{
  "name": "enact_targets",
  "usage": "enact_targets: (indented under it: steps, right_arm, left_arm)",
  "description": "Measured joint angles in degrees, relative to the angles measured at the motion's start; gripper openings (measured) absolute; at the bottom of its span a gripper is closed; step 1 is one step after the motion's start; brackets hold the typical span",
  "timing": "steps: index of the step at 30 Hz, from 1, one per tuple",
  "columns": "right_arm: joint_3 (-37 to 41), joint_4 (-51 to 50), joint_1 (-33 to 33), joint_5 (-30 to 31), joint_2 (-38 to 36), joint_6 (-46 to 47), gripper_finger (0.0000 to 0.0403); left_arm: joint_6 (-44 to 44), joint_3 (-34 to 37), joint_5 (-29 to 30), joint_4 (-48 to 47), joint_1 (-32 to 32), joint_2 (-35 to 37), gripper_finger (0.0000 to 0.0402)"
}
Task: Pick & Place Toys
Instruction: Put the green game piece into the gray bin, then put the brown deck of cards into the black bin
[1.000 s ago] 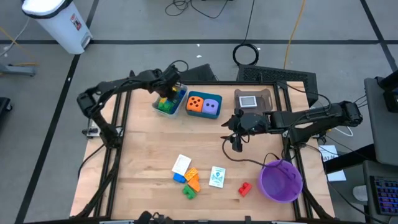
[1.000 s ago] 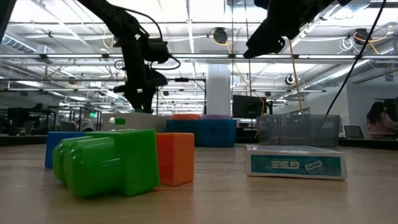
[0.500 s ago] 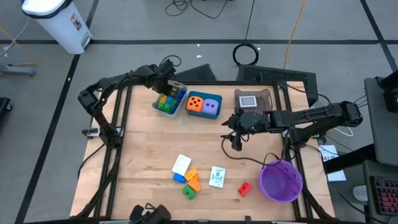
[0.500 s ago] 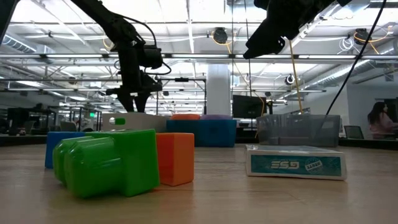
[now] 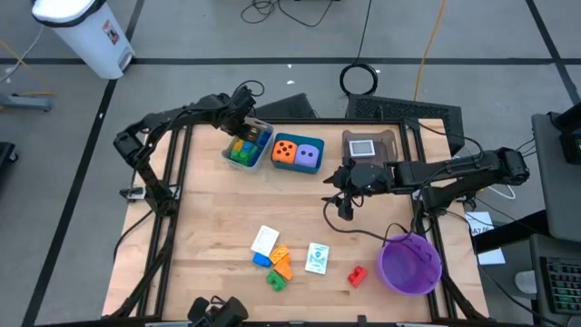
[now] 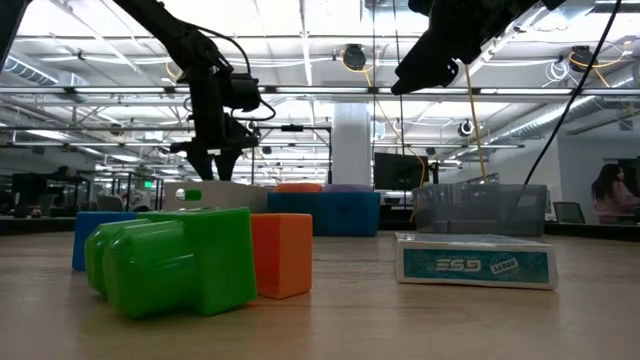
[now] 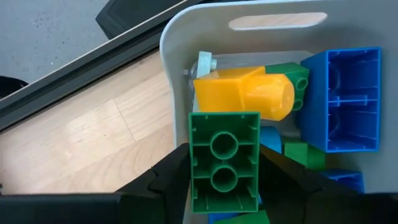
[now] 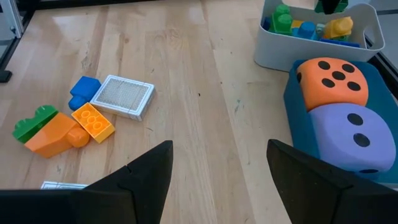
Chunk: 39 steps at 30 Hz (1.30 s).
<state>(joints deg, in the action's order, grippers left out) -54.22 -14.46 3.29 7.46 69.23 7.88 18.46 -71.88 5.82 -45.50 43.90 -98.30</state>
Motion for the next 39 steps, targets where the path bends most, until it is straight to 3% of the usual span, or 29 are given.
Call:
enact_targets:
  steps: [10,18,24,31,39]
  right_arm:
    - [0.00,0.00,0.00,-0.02,0.00,0.00,0.0251]
    - [0.00,0.00,0.00,-0.02,0.00,0.00,0.0251]
    - [0.00,0.00,0.02,-0.02,0.00,0.44,0.0251]
    - [0.00,0.03,0.02,-0.04,0.02,0.44,0.0251]
    - [0.00,2.52,0.03,-0.04,0.02,0.44,0.0251]
  left_arm:
    - [-0.35,0.00,-0.82,-2.47,0.02,0.00,0.0231]
    - [-1.12,0.00,-5.70,-3.74,-0.15,0.02,0.0234]
    - [-8.42,0.02,-8.83,-11.23,0.09,0.89,0.0227]
    - [-13.88,0.04,-8.78,-22.36,0.13,6.34,0.0214]
    - [-9.60,0.04,-11.47,-24.80,-2.08,17.65,0.0209]
